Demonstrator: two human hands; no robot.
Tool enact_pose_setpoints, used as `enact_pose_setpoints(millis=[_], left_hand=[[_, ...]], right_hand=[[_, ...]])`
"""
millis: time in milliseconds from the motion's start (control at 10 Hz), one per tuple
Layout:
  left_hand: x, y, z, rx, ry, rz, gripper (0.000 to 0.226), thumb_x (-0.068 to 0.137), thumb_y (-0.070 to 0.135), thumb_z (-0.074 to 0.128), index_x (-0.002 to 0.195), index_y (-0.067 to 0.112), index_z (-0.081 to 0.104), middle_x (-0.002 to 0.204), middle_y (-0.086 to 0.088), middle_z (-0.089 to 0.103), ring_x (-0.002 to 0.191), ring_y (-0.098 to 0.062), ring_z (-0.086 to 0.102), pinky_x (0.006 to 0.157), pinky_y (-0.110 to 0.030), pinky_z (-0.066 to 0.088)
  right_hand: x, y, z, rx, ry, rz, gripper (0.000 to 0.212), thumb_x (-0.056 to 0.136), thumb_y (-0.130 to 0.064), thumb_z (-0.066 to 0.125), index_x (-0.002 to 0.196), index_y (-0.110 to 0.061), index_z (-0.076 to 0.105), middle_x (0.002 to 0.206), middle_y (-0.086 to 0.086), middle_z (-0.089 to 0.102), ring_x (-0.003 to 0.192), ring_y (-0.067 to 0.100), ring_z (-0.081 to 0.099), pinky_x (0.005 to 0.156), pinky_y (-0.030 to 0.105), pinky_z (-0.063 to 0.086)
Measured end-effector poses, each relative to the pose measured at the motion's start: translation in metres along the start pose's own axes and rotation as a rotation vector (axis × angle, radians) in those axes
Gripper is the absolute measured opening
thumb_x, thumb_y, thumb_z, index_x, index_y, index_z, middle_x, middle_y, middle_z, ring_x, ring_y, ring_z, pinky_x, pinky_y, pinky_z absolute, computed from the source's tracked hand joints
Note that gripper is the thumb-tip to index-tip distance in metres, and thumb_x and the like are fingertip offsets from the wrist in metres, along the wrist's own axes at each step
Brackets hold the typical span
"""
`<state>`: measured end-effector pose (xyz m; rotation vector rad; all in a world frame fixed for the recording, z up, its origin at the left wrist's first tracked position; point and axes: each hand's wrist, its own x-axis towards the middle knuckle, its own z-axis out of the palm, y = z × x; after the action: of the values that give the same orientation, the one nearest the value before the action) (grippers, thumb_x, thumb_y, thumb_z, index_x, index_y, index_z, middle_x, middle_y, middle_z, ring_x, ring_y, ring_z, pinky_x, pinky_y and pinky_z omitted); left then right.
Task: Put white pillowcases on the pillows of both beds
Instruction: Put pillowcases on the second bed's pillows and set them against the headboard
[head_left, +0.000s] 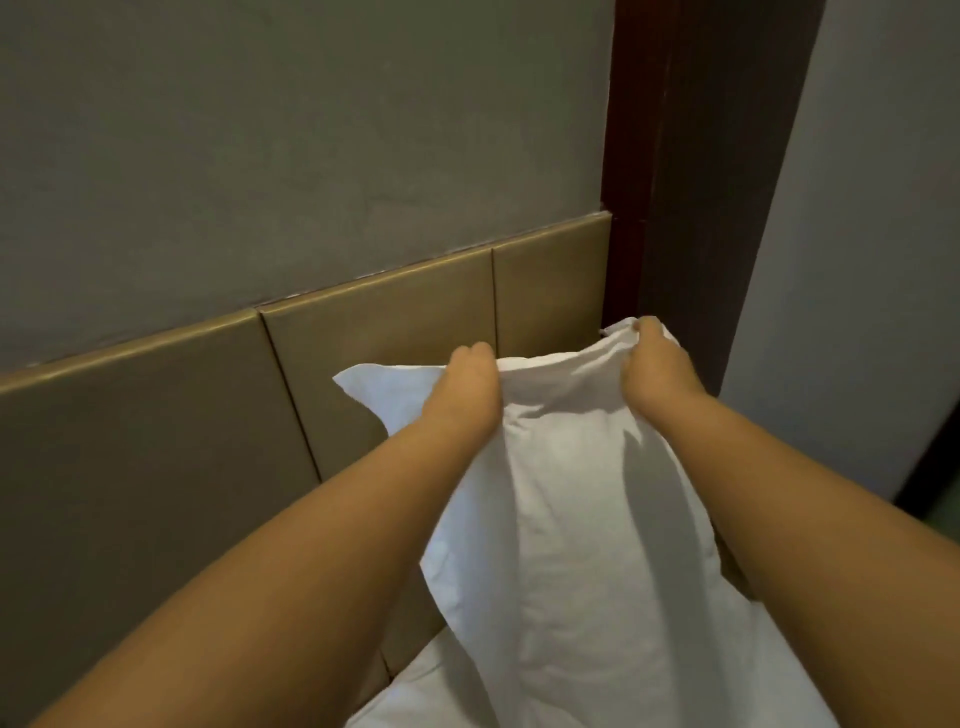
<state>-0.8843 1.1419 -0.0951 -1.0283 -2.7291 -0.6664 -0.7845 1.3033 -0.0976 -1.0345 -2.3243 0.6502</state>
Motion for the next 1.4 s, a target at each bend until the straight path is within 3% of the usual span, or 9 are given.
enact_pose_setpoints(millis=[200,300,500,600,700,800,1000,1200,1400], left_hand=[[0.012,-0.058,-0.023,-0.013,0.212,-0.210,0.025,0.097,0.005,0.047,0.121,0.002,0.048,0.128,-0.019,0.045,0.106,-0.033,0.051,0.087,-0.036,0.042],[-0.002,-0.070,-0.020,-0.032,0.195,-0.133,0.030,0.095,0.007,0.048,0.125,0.009,0.045,0.131,-0.014,0.044,0.106,-0.031,0.052,0.082,-0.034,0.041],[-0.084,-0.076,0.004,0.230,-0.060,0.225,0.040,0.084,0.002,0.048,0.121,0.016,0.050,0.120,-0.003,0.052,0.100,-0.026,0.054,0.072,-0.039,0.050],[-0.135,-0.074,0.002,0.307,-0.330,0.190,0.033,0.090,0.011,0.047,0.123,0.016,0.047,0.119,-0.005,0.050,0.101,-0.027,0.054,0.075,-0.038,0.049],[-0.190,-0.079,-0.008,0.326,-0.467,0.162,0.029,0.093,0.018,0.046,0.122,0.014,0.046,0.116,-0.007,0.052,0.102,-0.029,0.054,0.079,-0.039,0.048],[-0.249,-0.091,-0.026,0.395,-0.473,0.229,0.008,0.094,0.018,0.043,0.100,0.013,0.044,0.089,-0.004,0.050,0.086,-0.028,0.053,0.069,-0.037,0.045],[-0.382,-0.109,-0.067,0.400,-0.429,0.335,0.017,0.094,0.022,0.045,0.109,0.017,0.051,0.105,-0.005,0.053,0.099,-0.030,0.055,0.080,-0.040,0.048],[-0.504,-0.127,-0.080,0.374,-0.556,0.352,0.040,0.089,0.018,0.049,0.129,0.018,0.048,0.130,-0.005,0.050,0.118,-0.027,0.050,0.094,-0.036,0.043],[-0.576,-0.098,-0.087,0.330,-0.617,0.486,0.034,0.092,0.021,0.045,0.126,0.019,0.048,0.130,-0.006,0.048,0.118,-0.027,0.048,0.093,-0.037,0.041]], right_hand=[[-0.020,0.005,0.032,0.028,-0.208,-0.033,0.061,0.097,-0.015,0.043,0.148,-0.033,0.015,0.142,0.010,0.043,0.118,0.031,0.051,0.093,0.041,0.046],[-0.036,0.008,0.043,-0.020,-0.282,-0.051,0.059,0.096,-0.015,0.043,0.146,-0.035,0.018,0.144,0.007,0.040,0.120,0.030,0.049,0.094,0.041,0.047],[-0.094,-0.007,0.050,-0.158,-0.358,-0.119,0.047,0.096,-0.011,0.040,0.142,-0.019,0.035,0.135,0.010,0.049,0.115,0.029,0.053,0.087,0.036,0.049],[-0.144,-0.019,0.042,-0.221,-0.396,-0.146,0.044,0.096,-0.011,0.039,0.139,-0.015,0.038,0.131,0.011,0.050,0.108,0.028,0.054,0.077,0.032,0.046],[-0.206,-0.030,0.026,-0.289,-0.412,-0.149,0.040,0.096,-0.011,0.039,0.136,-0.012,0.041,0.131,0.011,0.051,0.111,0.028,0.053,0.080,0.032,0.044],[-0.276,-0.040,0.006,-0.353,-0.388,-0.131,0.035,0.095,-0.011,0.040,0.130,-0.010,0.046,0.131,0.011,0.050,0.114,0.029,0.051,0.082,0.033,0.041],[-0.439,-0.042,-0.028,-0.438,-0.319,-0.011,0.034,0.096,-0.015,0.042,0.129,-0.010,0.049,0.134,0.013,0.049,0.119,0.032,0.049,0.095,0.038,0.042],[-0.581,-0.031,-0.065,-0.513,-0.334,0.124,0.033,0.094,-0.016,0.046,0.126,-0.013,0.052,0.129,0.011,0.053,0.113,0.029,0.053,0.089,0.035,0.044],[-0.669,-0.009,-0.104,-0.524,-0.282,0.349,0.036,0.095,-0.014,0.042,0.130,-0.011,0.049,0.131,0.011,0.052,0.115,0.029,0.052,0.091,0.035,0.044]])
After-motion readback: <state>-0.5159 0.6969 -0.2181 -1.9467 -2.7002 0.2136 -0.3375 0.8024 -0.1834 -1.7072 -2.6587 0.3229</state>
